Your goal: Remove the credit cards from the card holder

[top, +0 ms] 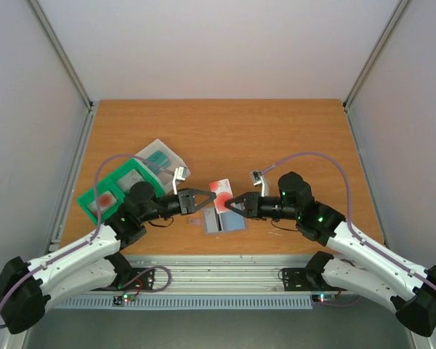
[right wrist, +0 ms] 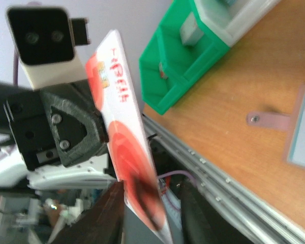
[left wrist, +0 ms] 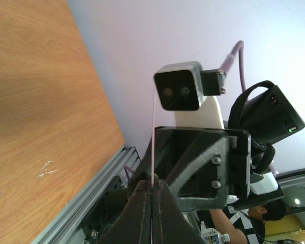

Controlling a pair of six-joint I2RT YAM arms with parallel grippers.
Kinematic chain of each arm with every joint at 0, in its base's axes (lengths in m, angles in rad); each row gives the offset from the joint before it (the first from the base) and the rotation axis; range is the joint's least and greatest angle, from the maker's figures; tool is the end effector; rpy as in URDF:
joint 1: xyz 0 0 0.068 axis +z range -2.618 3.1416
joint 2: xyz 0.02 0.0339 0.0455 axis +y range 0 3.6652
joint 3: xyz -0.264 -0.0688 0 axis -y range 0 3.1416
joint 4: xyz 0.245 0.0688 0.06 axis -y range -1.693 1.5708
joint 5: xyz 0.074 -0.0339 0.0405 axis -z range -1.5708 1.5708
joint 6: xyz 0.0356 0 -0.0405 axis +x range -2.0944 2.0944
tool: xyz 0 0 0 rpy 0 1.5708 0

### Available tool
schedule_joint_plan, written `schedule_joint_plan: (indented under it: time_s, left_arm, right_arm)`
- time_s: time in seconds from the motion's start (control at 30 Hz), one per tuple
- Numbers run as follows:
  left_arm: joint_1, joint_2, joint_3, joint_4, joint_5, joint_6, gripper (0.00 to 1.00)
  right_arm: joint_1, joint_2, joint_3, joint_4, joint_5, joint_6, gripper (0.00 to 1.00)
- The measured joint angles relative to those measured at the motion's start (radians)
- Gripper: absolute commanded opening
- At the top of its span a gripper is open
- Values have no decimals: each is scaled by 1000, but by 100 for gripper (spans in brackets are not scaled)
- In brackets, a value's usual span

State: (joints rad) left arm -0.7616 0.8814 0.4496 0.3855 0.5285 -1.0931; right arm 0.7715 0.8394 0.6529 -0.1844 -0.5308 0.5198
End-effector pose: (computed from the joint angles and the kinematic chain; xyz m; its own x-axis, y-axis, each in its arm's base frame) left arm 0.1355 -0.1540 0.2643 -0.8684 -0.2317 -0.4385 0.4118 0.1559 -0.8978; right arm 0.1259 0.1476 0.2856 -0.6922 -0.0756 -0.7178 -0.6863 0.3766 0.6222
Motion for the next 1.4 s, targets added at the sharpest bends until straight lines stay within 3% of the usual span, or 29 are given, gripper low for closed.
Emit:
schedule_joint_plan:
  time_s: [0.1,0.27,0.7,0.93,1.13,1.3,1.4]
  left_arm:
    - [0,0,-5,15,6,-2,1]
    - [-2,-13,-17,14,24,6,24]
    - [-2,-200,106,-322,244,227,45]
    - [-2,-247,155,-468,332,307,42]
    - [-2,-242,165,-534,348,348,29]
    - [-2,-235,172,-552,348,357,30]
    - [-2,-233,174,-545,351,356,36]
  right_arm:
    - [0,-8,4,-6,-11,-21,2]
    - [2,-50,32,-55,-39,-95,1]
    - [2,-60,259,-372,-264,-476,1]
    - [2,10,274,-403,-407,-547,1]
    - [2,24,278,-413,-486,-575,1]
    - [2,33,298,-440,-519,-605,1]
    - [2,44,304,-459,-524,-616,1]
